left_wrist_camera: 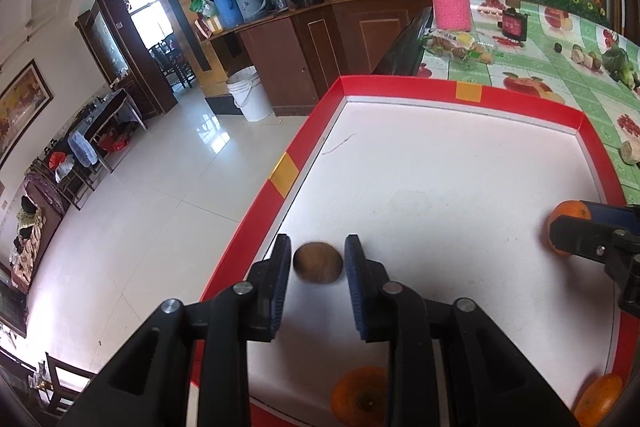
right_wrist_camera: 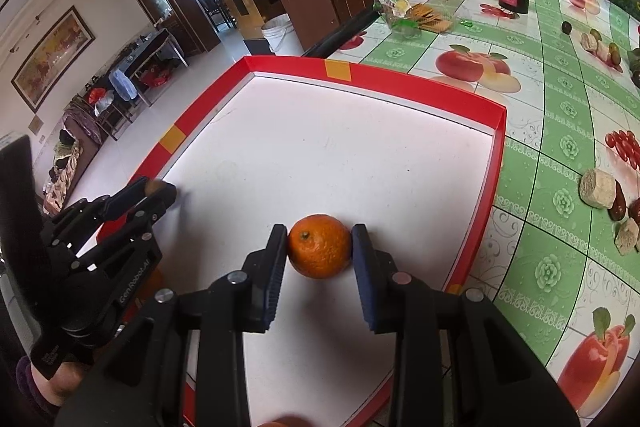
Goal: Organize fruits
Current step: 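Open both tools to drop the orange and kiwi into the tray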
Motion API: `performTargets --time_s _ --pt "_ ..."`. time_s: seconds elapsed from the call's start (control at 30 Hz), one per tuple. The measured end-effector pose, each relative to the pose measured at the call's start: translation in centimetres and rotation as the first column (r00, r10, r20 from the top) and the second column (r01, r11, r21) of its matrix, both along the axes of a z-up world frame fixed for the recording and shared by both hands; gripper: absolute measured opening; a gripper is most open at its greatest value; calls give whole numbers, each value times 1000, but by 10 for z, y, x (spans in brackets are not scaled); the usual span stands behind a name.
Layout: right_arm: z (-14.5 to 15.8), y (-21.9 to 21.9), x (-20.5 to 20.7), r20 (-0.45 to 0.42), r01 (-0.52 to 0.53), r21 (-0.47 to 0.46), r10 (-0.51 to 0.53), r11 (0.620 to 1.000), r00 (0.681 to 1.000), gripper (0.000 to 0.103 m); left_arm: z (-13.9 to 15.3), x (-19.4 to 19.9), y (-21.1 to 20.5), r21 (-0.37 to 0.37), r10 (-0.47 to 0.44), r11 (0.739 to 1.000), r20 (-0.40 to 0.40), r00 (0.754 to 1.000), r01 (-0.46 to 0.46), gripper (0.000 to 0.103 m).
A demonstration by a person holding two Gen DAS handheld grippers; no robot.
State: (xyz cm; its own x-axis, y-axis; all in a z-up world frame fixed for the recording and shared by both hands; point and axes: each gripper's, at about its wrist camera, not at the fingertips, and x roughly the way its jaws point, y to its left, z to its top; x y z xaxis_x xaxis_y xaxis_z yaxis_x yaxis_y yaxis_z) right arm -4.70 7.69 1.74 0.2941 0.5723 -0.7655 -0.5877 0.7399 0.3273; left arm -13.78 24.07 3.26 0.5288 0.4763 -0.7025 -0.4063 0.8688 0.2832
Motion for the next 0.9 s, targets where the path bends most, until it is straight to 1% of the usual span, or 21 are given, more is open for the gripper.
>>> performTargets --time_s 0.07,0.13,0.2,0.23,0.27,0.4,0.5,0.6,0.7,0.8,0.9 --pt "-1 0 0 -4 -7 -19 7 1000 1000 37 -1 -1 -1 10 15 1000 -14 1000 -15 63" --pt "0 -3 0 -18 -13 -9 13 1000 1000 45 1 -4 -5 27 16 1000 -5 1000 -16 67" --pt "5 -11 -1 -24 -9 36 10 999 1000 53 6 -6 -9 35 14 999 0 1000 -14 73" --pt "9 -16 -2 -15 -2 55 3 998 1000 55 9 -7 -11 34 12 999 7 1000 -12 78" --pt "13 -22 -3 -2 7 70 -7 998 1000 57 12 -8 -14 35 9 999 16 1000 -9 79" --pt "28 -51 -7 51 47 96 -53 994 997 60 23 -12 -27 22 -19 1000 39 999 18 80" --pt "31 -78 -9 59 92 105 -98 990 993 60 29 -14 -43 11 -60 998 53 997 60 81" --pt "30 -113 -10 68 151 91 -157 984 985 60 34 -13 -63 6 -111 994 60 992 111 81" --pt "27 -155 -12 73 220 73 -225 973 972 60 38 -9 -88 0 -170 985 64 983 170 82" --pt "22 -196 -15 80 296 51 -299 954 951 60 40 -4 -113 0 -231 973 61 971 231 82" --pt "15 -233 -15 78 357 20 -358 934 931 60 38 1 -141 2 -293 956 46 955 293 82"
